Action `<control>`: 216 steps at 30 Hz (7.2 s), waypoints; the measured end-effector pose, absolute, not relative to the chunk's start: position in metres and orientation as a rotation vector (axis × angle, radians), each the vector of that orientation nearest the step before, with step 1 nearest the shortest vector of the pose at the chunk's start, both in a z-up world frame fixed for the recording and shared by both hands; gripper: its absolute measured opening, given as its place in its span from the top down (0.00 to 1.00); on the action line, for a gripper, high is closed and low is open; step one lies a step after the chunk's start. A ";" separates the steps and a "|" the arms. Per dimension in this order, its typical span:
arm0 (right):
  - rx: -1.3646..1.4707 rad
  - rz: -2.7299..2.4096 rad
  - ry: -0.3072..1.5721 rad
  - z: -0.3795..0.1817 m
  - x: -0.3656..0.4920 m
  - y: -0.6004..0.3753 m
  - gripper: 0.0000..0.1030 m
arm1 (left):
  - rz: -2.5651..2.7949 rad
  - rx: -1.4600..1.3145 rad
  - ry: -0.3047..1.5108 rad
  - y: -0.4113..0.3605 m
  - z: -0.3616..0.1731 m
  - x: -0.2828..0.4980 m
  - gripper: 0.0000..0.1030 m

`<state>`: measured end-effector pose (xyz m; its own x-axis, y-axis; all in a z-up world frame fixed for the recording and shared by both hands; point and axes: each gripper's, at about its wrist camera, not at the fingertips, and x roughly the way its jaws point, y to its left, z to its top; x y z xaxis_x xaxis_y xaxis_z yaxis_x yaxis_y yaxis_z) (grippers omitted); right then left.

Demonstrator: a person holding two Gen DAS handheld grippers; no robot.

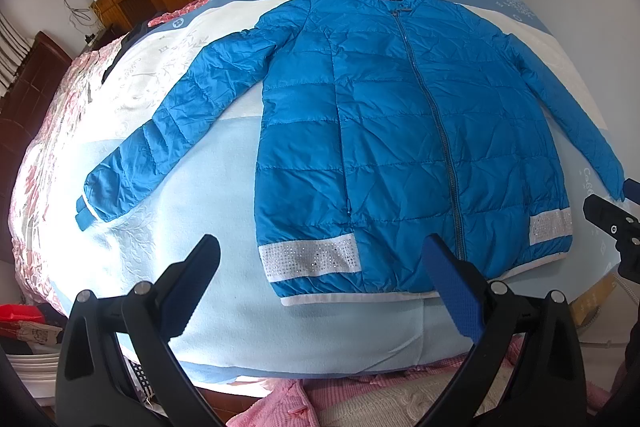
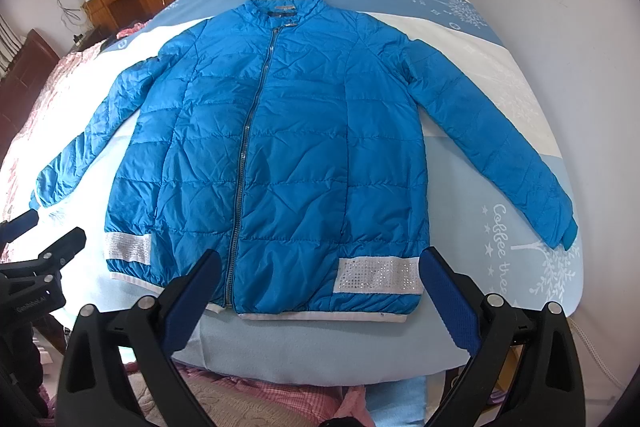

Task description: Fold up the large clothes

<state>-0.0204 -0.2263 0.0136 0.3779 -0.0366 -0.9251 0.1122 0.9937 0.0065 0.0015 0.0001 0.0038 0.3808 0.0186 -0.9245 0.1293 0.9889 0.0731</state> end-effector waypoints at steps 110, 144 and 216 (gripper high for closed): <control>0.465 0.231 1.136 -0.037 0.235 -0.373 0.68 | -0.202 0.077 1.212 -0.100 -0.085 0.279 0.04; 0.504 -0.086 1.105 -0.048 0.161 -0.479 0.55 | -0.336 -0.037 1.219 -0.160 -0.091 0.275 0.86; 0.304 0.167 1.197 -0.049 0.217 -0.308 0.49 | 0.442 -0.178 1.183 0.185 -0.076 0.173 0.34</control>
<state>0.2173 -0.3084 -0.0486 0.3599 0.2867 -0.8879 0.0328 0.9471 0.3191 0.1732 0.1852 -0.0759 0.3050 0.2402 -0.9216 -0.4236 0.9009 0.0946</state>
